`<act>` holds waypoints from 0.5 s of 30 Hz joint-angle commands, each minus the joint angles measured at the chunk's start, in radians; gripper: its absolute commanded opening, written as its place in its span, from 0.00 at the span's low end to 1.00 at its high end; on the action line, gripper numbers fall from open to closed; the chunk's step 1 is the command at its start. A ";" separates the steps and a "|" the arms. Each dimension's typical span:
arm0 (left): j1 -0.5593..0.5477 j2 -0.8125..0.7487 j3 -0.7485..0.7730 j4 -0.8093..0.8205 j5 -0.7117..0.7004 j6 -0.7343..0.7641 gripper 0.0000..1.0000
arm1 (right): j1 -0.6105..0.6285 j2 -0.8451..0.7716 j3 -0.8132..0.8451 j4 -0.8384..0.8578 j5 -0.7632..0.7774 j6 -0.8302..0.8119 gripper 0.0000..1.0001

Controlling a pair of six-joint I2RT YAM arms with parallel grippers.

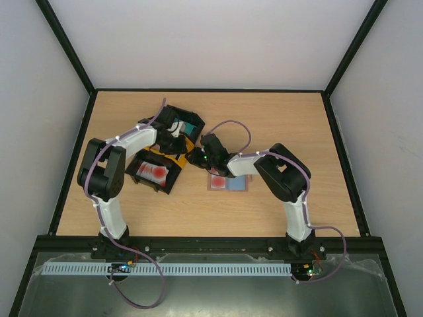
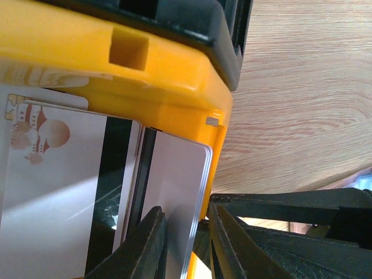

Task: Put the credit cards into the card holder
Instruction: Pick up the credit card from the storage box.

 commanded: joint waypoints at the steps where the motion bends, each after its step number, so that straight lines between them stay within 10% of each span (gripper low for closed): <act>1: -0.009 -0.024 -0.007 -0.028 0.034 -0.018 0.24 | 0.004 -0.037 -0.026 -0.034 0.049 -0.003 0.21; 15: -0.049 0.034 0.042 -0.055 -0.113 0.028 0.48 | 0.001 -0.155 -0.102 -0.052 0.104 -0.059 0.30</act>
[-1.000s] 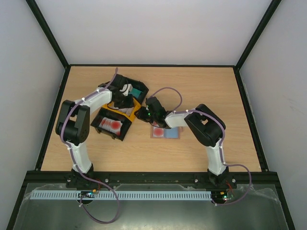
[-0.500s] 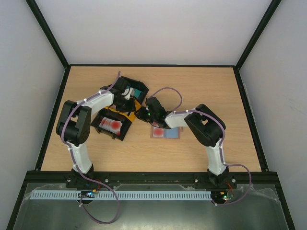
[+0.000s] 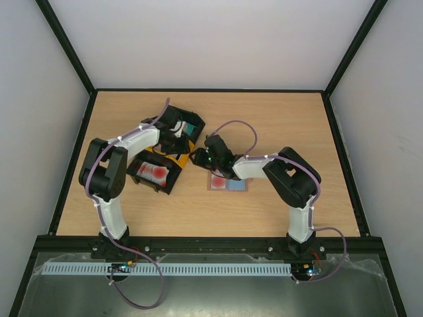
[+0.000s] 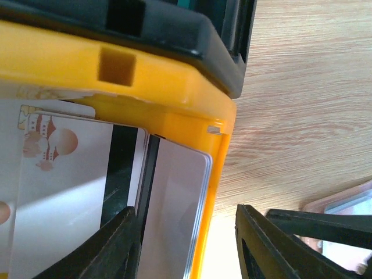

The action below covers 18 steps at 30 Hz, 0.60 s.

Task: Put the credit cards into the card holder
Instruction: Pick up the credit card from the storage box.

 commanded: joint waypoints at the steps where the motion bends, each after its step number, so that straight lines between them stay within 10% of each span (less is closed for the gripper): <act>1: -0.034 0.040 0.037 -0.056 -0.066 0.028 0.48 | 0.000 -0.073 -0.035 -0.034 0.058 -0.038 0.30; 18: -0.079 -0.009 0.079 -0.121 -0.127 0.017 0.30 | -0.004 -0.094 -0.061 -0.047 0.077 -0.037 0.30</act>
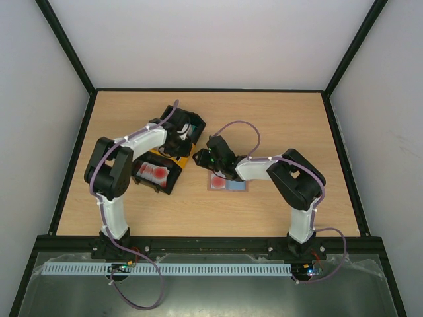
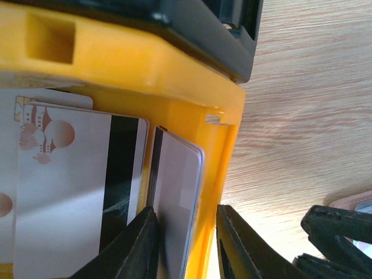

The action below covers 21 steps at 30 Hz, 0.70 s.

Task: Put the credit cards into the card holder
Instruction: Pick up the credit card from the storage box.

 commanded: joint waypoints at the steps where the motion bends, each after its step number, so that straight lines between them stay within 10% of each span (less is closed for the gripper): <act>1: -0.009 -0.055 0.023 -0.043 0.000 -0.001 0.28 | -0.005 -0.030 -0.010 -0.016 0.027 -0.014 0.30; 21: -0.016 -0.093 0.026 -0.060 -0.020 -0.008 0.14 | -0.014 -0.036 -0.015 -0.028 0.031 -0.015 0.30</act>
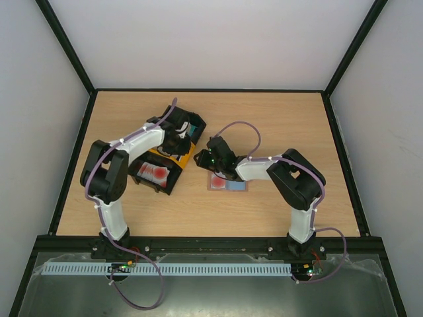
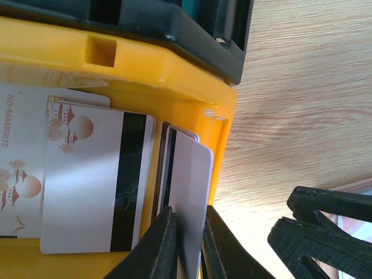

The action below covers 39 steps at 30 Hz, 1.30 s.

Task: Put the credit cards into the card holder
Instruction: Pick up the credit card from the storage box.

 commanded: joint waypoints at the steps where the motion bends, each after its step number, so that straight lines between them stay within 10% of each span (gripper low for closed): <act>1: -0.012 -0.046 0.023 -0.034 0.011 -0.003 0.14 | -0.007 -0.037 -0.010 -0.017 0.026 -0.015 0.29; 26: -0.015 -0.294 -0.061 0.016 -0.153 -0.104 0.02 | -0.009 -0.248 -0.046 -0.155 0.125 -0.077 0.34; 39: -0.232 -0.621 -0.488 0.521 0.009 -0.464 0.02 | -0.010 -0.808 -0.320 -0.587 0.375 -0.120 0.48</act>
